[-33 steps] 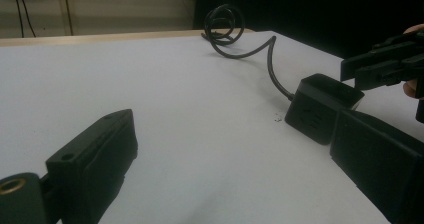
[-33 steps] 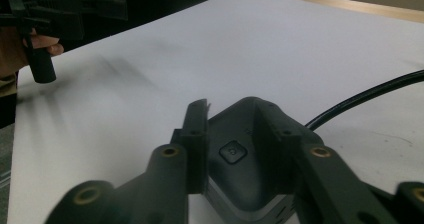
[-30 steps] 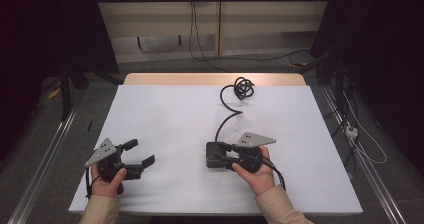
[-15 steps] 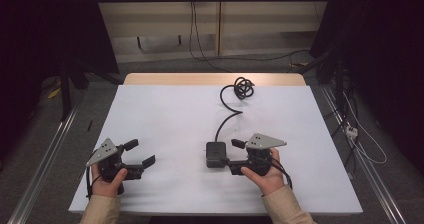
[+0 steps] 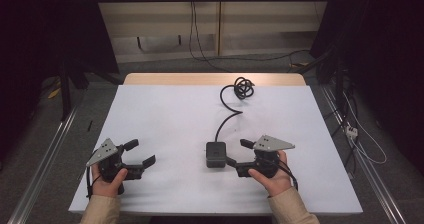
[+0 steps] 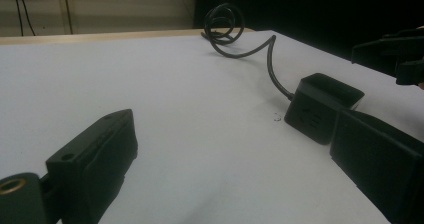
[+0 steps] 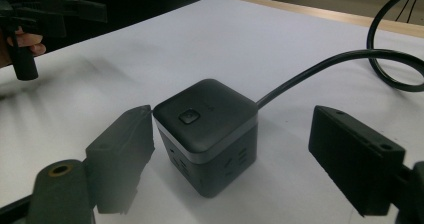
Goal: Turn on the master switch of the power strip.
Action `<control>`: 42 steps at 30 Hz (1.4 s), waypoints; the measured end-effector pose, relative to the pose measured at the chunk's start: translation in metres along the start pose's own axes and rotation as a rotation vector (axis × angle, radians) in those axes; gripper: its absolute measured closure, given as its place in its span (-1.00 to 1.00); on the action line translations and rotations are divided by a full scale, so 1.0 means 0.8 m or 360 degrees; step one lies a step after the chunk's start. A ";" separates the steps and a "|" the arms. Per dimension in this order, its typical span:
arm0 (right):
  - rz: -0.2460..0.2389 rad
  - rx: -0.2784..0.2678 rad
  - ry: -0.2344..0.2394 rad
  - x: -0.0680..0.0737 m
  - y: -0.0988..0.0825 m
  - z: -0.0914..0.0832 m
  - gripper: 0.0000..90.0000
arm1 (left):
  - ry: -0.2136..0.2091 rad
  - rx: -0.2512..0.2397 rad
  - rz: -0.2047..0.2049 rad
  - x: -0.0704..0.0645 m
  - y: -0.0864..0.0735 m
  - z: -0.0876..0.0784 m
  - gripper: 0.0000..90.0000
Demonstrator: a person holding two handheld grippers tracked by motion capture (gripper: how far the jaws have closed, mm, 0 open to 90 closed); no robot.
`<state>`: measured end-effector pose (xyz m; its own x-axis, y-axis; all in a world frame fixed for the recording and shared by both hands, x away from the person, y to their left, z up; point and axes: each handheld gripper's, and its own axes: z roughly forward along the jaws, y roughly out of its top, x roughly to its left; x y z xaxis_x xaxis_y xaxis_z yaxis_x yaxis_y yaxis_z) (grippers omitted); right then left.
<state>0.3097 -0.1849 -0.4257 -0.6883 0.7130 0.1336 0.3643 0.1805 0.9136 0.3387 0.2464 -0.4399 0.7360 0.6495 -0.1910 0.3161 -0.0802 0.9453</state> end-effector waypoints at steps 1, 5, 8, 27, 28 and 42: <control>0.0001 0.0003 -0.0002 -0.001 -0.001 -0.001 -0.61 | 0.0001 -0.0001 -0.0001 0.000 0.000 0.000 -0.90; -0.0013 0.0006 -0.0007 -0.004 -0.004 -0.006 -0.62 | 0.0001 -0.0003 -0.0003 0.000 0.000 0.000 -0.90; -0.0021 0.0008 -0.0021 -0.006 -0.007 -0.011 -0.64 | -0.0001 -0.0003 -0.0004 0.000 0.000 0.000 -0.90; -0.0035 0.0007 -0.0109 -0.022 -0.024 -0.032 -0.67 | 0.0003 -0.0006 -0.0002 -0.001 0.001 -0.001 -0.90; -0.0035 0.0008 -0.0116 -0.023 -0.024 -0.034 -0.67 | 0.0003 -0.0009 -0.0008 -0.001 0.001 0.000 -0.90; -0.0031 -0.0008 -0.0156 -0.034 -0.033 -0.051 -0.68 | 0.0003 -0.0003 0.0001 -0.001 0.001 0.000 -0.90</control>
<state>0.2930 -0.2369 -0.4376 -0.6307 0.7722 0.0777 0.3480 0.1918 0.9177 0.3380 0.2458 -0.4392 0.7349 0.6510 -0.1899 0.3144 -0.0790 0.9460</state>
